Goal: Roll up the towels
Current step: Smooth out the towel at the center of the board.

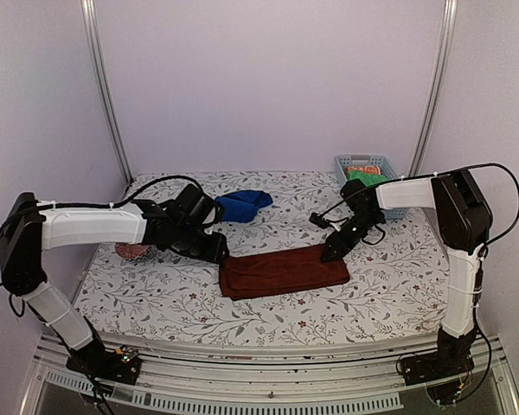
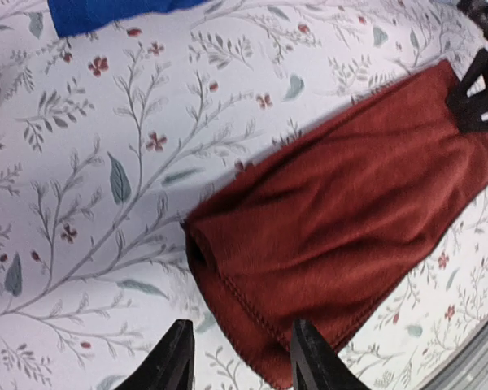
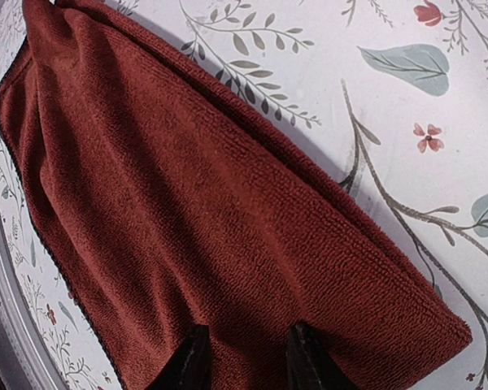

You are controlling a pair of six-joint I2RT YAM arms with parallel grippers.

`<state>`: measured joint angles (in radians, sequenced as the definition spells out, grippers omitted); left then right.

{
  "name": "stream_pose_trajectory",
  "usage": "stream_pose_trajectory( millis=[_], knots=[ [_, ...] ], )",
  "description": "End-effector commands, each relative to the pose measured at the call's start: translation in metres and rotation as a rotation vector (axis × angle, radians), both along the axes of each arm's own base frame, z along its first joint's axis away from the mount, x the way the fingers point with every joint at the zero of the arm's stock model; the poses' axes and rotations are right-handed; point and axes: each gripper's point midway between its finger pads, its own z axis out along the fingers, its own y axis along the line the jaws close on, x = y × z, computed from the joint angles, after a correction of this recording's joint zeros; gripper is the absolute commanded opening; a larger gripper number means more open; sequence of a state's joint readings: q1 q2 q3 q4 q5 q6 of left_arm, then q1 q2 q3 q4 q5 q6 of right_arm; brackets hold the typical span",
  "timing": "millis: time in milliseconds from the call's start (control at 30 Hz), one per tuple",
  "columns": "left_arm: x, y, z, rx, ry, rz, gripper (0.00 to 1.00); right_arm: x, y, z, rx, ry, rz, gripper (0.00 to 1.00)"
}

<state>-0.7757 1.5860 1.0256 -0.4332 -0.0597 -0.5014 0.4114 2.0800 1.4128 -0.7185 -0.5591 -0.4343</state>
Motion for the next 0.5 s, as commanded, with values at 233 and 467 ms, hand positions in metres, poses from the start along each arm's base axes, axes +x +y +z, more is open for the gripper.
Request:
stream_pose_trajectory(
  millis=[233,467],
  knots=[
    [0.024,-0.006,-0.038,-0.064,0.121,0.0,0.28,-0.003,-0.01,0.005,-0.044,-0.041,0.013,0.36],
    [-0.017,-0.01,-0.029,-0.208,0.232,0.009,0.27,-0.004,-0.012,-0.001,-0.057,-0.036,0.018,0.37]
  ],
)
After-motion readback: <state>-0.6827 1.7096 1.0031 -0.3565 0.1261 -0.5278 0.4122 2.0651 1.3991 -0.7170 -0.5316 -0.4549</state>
